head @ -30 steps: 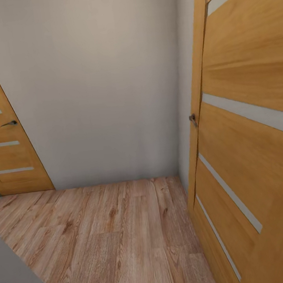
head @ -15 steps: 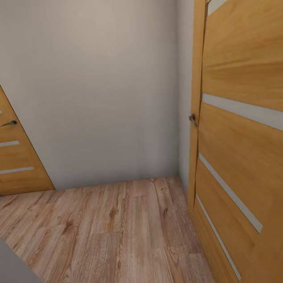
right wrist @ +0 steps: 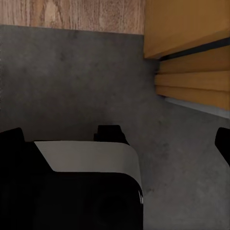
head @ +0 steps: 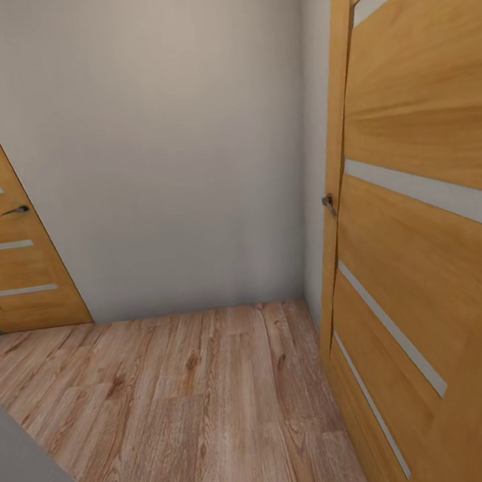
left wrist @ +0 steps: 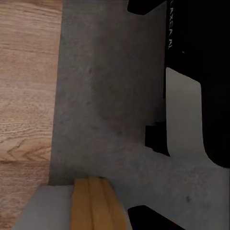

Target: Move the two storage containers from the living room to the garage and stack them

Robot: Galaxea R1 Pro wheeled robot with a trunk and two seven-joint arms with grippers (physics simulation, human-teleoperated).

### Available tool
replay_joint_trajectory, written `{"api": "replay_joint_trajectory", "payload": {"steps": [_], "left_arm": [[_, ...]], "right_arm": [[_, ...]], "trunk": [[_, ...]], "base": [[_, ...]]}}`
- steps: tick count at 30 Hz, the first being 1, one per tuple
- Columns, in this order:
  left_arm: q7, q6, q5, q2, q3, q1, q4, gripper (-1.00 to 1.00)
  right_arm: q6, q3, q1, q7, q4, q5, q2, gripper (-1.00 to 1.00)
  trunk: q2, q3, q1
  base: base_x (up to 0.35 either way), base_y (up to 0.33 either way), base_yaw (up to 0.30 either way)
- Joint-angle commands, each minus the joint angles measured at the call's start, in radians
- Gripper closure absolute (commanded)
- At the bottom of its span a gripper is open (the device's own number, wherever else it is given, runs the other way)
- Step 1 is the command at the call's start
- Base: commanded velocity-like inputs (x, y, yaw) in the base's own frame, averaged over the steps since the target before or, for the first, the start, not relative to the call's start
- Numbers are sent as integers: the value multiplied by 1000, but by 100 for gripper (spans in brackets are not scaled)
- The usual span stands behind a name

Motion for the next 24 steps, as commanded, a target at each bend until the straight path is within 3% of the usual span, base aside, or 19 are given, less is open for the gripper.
{"api": "replay_joint_trajectory", "payload": {"steps": [1, 4, 15, 24], "left_arm": [[2, 0, 7, -4, 0, 5, 0, -100], [2, -2, 8, -17, 0, 33, 0, -100], [3, -4, 16, -21, 0, 109, 0, -100], [3, -32, 18, -23, 2, 134, 0, -100]], "right_arm": [[-6, 8, -1, 0, 3, -10, 1, -100], [-6, 9, -1, 0, 3, -10, 2, -100], [-4, 10, -1, 0, 3, -9, 4, -100], [-4, 10, -1, 0, 3, -9, 5, -100]], "trunk": [[-1, -1, 0], [-1, -1, 0], [-1, -1, 0], [-1, -1, 0]], "base": [[0, 0, 0], [0, 0, 0], [0, 0, 0], [19, 0, 0]]}}
